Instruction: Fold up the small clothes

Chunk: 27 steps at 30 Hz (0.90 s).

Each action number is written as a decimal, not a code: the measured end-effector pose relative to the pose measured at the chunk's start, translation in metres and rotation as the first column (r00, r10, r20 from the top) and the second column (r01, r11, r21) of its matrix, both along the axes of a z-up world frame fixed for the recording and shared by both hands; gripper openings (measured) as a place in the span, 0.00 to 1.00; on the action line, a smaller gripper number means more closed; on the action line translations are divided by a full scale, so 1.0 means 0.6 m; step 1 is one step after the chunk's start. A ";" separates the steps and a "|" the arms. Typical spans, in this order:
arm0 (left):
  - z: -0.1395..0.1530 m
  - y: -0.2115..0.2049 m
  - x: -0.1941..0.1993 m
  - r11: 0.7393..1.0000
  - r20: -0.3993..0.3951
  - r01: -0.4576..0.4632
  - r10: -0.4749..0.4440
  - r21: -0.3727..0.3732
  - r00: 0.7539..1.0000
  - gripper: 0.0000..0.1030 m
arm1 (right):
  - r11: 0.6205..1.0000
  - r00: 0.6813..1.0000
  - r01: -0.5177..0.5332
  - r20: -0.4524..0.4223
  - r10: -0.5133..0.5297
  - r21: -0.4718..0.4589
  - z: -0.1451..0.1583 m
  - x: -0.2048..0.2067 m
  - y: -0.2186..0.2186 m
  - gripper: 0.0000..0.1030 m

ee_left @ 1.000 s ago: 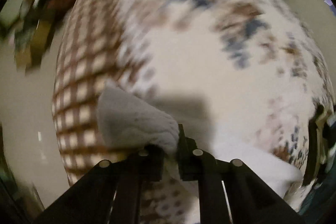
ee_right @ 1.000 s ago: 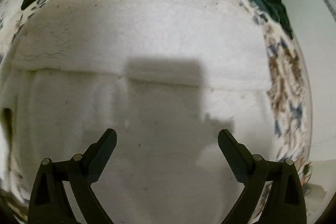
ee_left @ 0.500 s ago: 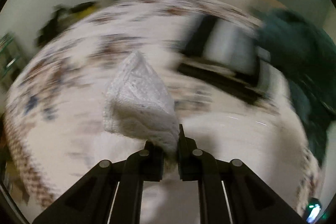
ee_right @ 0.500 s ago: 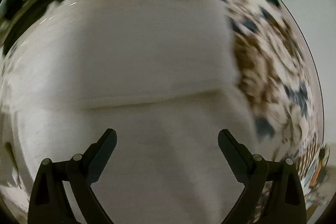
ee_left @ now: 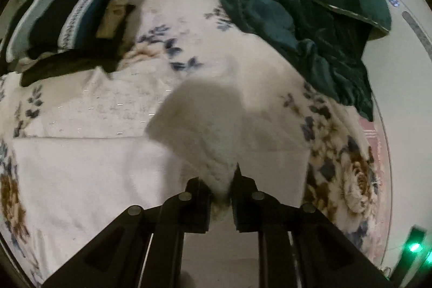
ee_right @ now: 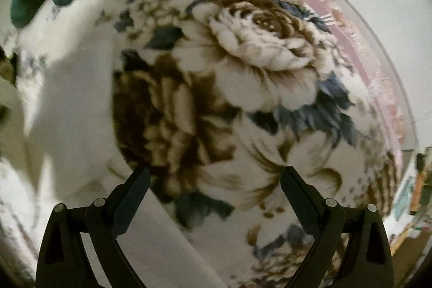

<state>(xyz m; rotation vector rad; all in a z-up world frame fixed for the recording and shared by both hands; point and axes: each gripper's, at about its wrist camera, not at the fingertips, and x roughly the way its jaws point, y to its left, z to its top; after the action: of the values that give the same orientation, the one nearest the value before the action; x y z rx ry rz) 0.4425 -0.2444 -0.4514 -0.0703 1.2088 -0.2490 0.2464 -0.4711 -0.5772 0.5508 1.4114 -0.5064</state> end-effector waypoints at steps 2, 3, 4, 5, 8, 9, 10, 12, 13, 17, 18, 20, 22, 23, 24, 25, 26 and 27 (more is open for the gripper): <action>0.019 0.035 -0.003 0.999 0.015 -0.025 0.025 -0.037 1.000 0.52 | 0.997 0.999 -0.012 0.050 0.008 0.077 0.011 0.013 -0.010 0.96; 0.038 0.073 -0.009 0.998 0.031 -0.052 0.054 -0.043 0.998 0.68 | 0.994 0.997 -0.023 0.076 0.015 0.111 0.017 0.022 -0.011 0.96; 0.045 0.093 -0.011 0.997 0.048 -0.071 0.072 -0.030 0.996 0.95 | 0.989 0.994 -0.041 0.104 0.026 0.143 0.024 0.037 -0.011 0.96; 0.057 0.122 -0.016 0.995 0.073 -0.098 0.099 -0.009 0.992 0.98 | 0.985 0.991 -0.055 0.127 0.034 0.166 0.031 0.046 -0.003 0.96; 0.081 0.228 -0.033 0.978 0.104 -0.193 0.185 0.076 0.977 0.98 | 0.951 0.973 -0.128 0.221 0.065 0.283 0.046 0.107 0.032 0.96; 0.082 0.253 -0.035 0.971 0.091 -0.217 0.209 0.097 0.974 0.98 | 0.940 0.968 -0.142 0.243 0.067 0.309 0.046 0.129 0.042 0.96; 0.084 0.279 -0.040 0.962 0.089 -0.243 0.234 0.121 0.968 0.98 | 0.936 0.965 -0.154 0.253 0.073 0.317 0.048 0.143 0.063 0.96; 0.086 0.336 -0.056 0.926 0.125 -0.312 0.291 0.214 0.949 0.98 | 0.929 0.958 -0.200 0.261 0.119 0.310 0.041 0.192 0.099 0.96; 0.082 0.353 -0.061 0.910 0.138 -0.334 0.308 0.244 0.941 0.98 | 0.928 0.955 -0.219 0.260 0.141 0.302 0.041 0.210 0.119 0.96; 0.038 0.418 -0.075 0.838 0.132 -0.407 0.386 0.364 0.913 0.98 | 0.899 0.926 -0.327 0.292 0.242 0.293 0.046 0.271 0.200 0.96; 0.023 0.430 -0.076 0.826 0.112 -0.420 0.410 0.375 0.905 0.98 | 0.885 0.909 -0.381 0.283 0.306 0.269 0.043 0.290 0.233 0.95; -0.001 0.449 -0.078 0.812 0.078 -0.455 0.460 0.365 0.884 0.98 | 0.862 0.876 -0.470 0.219 0.429 0.191 0.019 0.320 0.302 0.95; -0.009 0.472 -0.083 0.795 0.062 -0.492 0.505 0.354 0.861 0.98 | 0.838 0.848 -0.527 0.148 0.508 0.141 -0.012 0.338 0.342 0.95; -0.010 0.483 -0.088 0.786 0.061 -0.513 0.526 0.346 0.848 0.98 | 0.832 0.838 -0.545 0.118 0.533 0.108 -0.026 0.345 0.357 0.78; -0.010 0.491 -0.092 0.780 0.062 -0.528 0.541 0.338 0.839 0.98 | 0.829 0.833 -0.552 0.120 0.541 0.096 -0.030 0.345 0.360 0.29; -0.016 0.492 -0.085 0.776 0.059 -0.535 0.549 0.334 0.834 0.98 | 0.838 0.839 -0.542 0.102 0.535 0.064 -0.030 0.343 0.355 0.10; -0.020 0.493 -0.084 0.775 0.054 -0.540 0.555 0.328 0.830 0.98 | 0.868 0.865 -0.496 0.114 0.489 0.037 -0.020 0.333 0.334 0.11; -0.024 0.494 -0.082 0.776 0.049 -0.542 0.558 0.323 0.828 0.98 | 0.895 0.888 -0.443 0.161 0.431 0.049 -0.007 0.320 0.308 0.11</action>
<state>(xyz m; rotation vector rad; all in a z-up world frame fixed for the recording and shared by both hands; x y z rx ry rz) 0.3934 0.0521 -0.4659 -0.1421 1.2116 0.4762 0.4383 -0.2861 -0.5817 0.3116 1.3666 -0.0405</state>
